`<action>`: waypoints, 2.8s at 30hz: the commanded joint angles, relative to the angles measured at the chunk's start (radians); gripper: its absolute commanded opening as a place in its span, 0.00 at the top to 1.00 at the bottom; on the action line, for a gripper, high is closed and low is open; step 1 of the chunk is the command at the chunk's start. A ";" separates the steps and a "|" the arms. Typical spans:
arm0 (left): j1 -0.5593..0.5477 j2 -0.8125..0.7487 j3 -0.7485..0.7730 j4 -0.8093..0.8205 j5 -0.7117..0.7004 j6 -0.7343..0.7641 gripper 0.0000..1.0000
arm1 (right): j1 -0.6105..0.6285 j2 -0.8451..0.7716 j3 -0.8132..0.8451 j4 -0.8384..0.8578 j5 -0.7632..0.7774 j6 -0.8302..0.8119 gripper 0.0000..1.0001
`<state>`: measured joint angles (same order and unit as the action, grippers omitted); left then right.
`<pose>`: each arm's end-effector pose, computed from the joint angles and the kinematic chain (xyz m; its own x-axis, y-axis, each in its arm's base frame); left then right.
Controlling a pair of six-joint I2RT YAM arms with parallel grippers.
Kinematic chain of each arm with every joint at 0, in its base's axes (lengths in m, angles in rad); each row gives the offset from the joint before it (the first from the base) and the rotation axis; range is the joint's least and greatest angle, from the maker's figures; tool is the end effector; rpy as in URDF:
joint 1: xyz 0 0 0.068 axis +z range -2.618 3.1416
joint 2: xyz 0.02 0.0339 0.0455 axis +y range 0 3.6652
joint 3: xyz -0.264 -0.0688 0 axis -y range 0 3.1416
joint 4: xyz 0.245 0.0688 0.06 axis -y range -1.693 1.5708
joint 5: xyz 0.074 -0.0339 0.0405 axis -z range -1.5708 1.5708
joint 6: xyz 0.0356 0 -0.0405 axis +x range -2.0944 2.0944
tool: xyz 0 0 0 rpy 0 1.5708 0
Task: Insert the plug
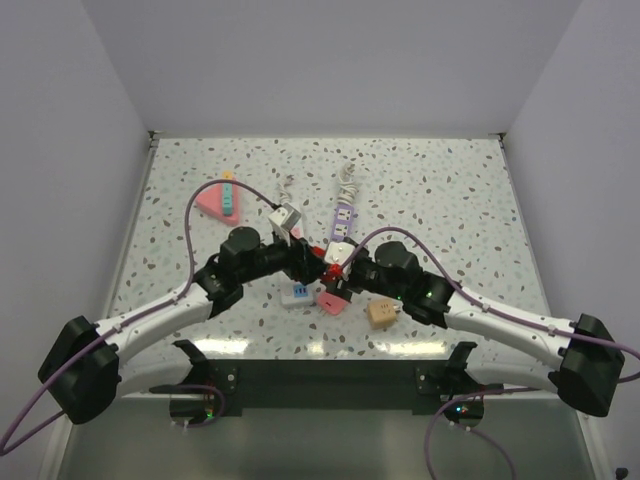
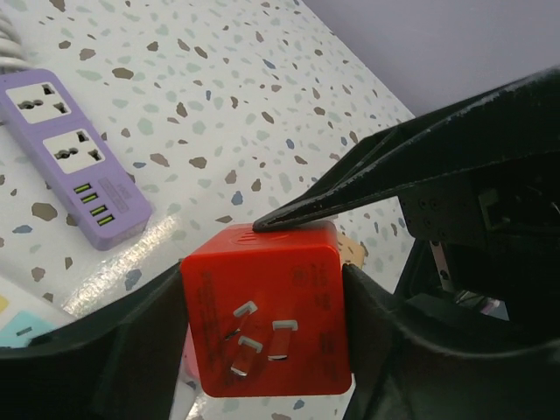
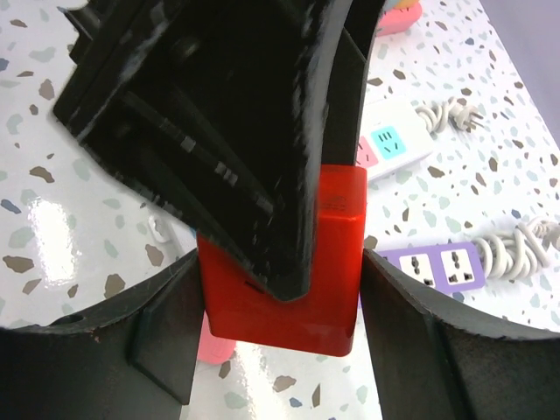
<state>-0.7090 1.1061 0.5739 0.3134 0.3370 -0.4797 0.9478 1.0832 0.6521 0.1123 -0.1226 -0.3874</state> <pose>0.1808 -0.1706 0.2535 -0.5428 -0.1082 -0.8329 0.6864 0.5143 -0.5142 0.1410 0.2038 0.2646 0.1608 -0.4188 -0.8937 -0.8781 0.3527 -0.3233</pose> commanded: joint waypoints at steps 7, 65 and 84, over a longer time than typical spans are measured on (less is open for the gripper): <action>0.005 0.044 -0.012 0.209 0.252 -0.002 1.00 | -0.003 -0.045 0.032 0.052 0.041 0.033 0.76; 0.336 0.017 0.050 1.139 0.654 -0.507 1.00 | -0.230 -0.005 0.029 0.787 -0.601 0.895 0.07; 0.336 0.103 0.035 1.020 0.614 -0.413 0.79 | -0.221 0.072 0.047 0.759 -0.416 0.865 1.00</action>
<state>-0.3656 1.1976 0.5911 1.3182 1.0019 -1.0206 0.7132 1.1824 0.6678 0.8890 -0.6708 0.5388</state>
